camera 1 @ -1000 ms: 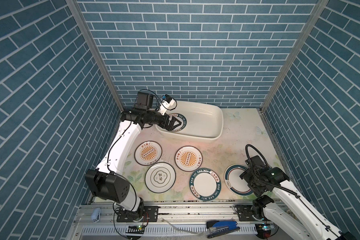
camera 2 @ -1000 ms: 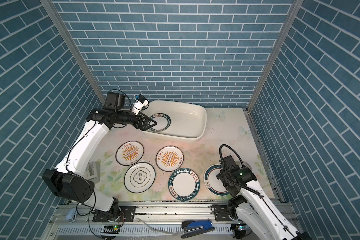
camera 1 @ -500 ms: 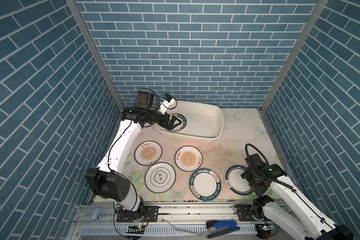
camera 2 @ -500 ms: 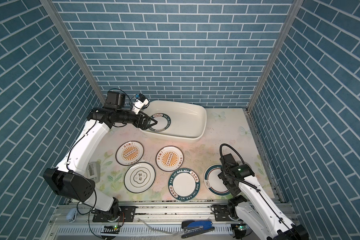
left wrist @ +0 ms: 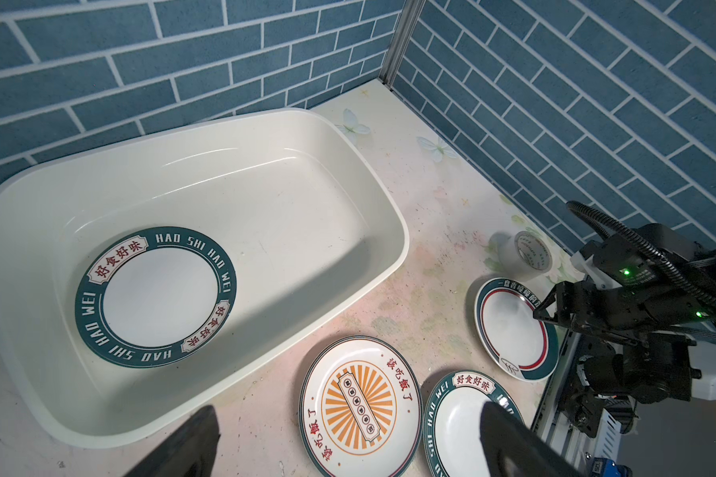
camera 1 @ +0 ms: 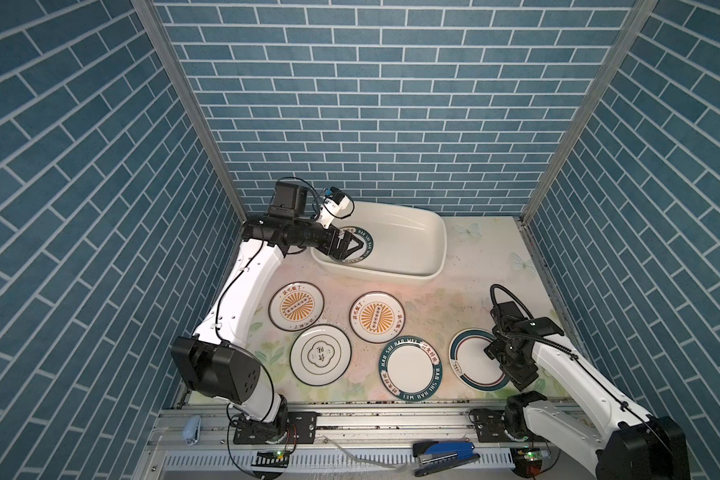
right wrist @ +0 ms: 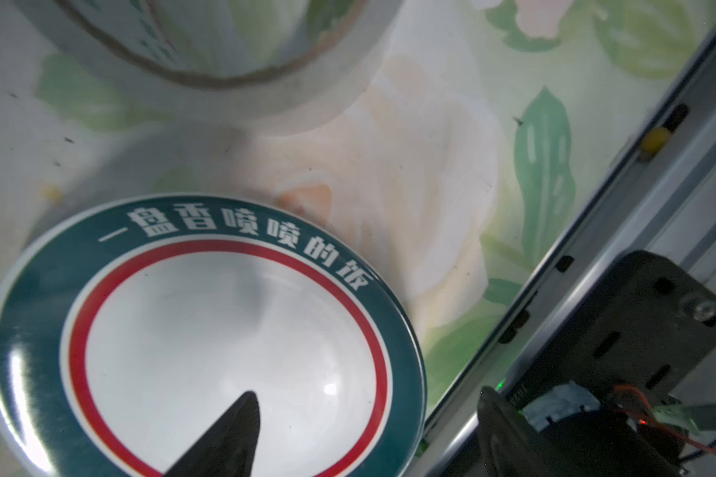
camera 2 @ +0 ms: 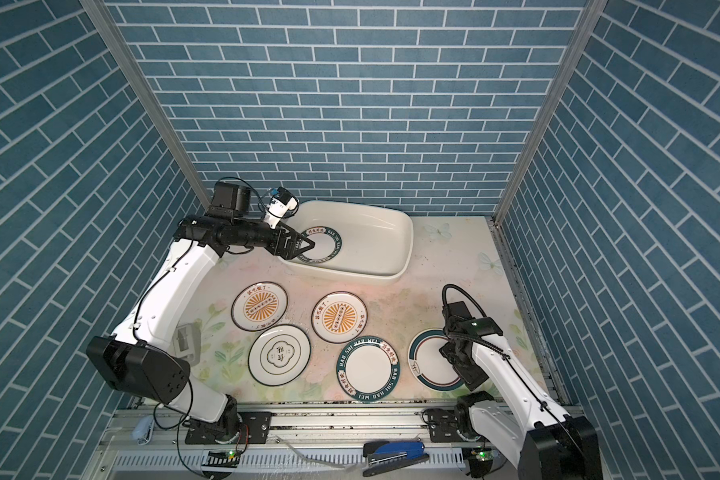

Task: Place the plates into the plastic bin on the countertop
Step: 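Lower the right gripper onto the rim of the red-and-teal rimmed plate, then close the right gripper on the plate rim and tilt the plate up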

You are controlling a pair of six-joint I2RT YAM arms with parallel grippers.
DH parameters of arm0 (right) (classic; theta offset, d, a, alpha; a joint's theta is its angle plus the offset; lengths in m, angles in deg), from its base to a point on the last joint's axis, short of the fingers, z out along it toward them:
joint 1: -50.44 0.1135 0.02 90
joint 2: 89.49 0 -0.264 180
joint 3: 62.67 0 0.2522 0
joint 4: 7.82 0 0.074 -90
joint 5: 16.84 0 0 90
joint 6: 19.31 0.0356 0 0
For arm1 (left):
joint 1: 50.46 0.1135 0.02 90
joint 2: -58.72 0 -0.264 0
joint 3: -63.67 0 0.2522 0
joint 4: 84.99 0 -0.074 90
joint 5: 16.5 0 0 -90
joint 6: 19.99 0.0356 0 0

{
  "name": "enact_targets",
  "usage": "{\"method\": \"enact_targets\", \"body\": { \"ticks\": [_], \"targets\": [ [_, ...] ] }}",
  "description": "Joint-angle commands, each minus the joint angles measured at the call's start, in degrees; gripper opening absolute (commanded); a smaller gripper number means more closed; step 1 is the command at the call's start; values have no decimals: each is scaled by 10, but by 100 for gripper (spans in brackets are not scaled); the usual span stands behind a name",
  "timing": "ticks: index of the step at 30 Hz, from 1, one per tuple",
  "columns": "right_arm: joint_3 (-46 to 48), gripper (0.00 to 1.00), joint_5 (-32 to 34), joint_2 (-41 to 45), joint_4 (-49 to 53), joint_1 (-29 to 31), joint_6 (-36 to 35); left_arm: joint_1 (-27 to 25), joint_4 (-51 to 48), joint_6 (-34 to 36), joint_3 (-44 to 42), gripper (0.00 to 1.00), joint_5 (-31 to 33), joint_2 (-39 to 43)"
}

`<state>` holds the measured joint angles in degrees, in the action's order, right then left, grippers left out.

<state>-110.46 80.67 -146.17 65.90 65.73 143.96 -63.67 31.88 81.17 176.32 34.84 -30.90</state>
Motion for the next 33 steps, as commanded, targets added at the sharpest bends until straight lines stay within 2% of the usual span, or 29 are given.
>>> {"method": "enact_targets", "body": {
  "ticks": [1, 6, 12, 24, 33],
  "targets": [
    [23, 83, 6, 6, -30, -11, -17, -4, -2, 4, 2, 99, 1, 9],
    [62, 82, -12, 30, -68, -18, -18, -4, -3, 3, 4, 99, 1, 5],
    [69, 82, -7, 38, -68, -27, -33, -4, -1, 0, 3, 100, 3, 5],
    [101, 79, -43, 42, -132, -31, -37, -4, 1, -3, 3, 100, 11, 6],
    [125, 75, -58, 96, -151, -32, -16, -4, 9, -13, 3, 99, 11, 1]
  ]
}}
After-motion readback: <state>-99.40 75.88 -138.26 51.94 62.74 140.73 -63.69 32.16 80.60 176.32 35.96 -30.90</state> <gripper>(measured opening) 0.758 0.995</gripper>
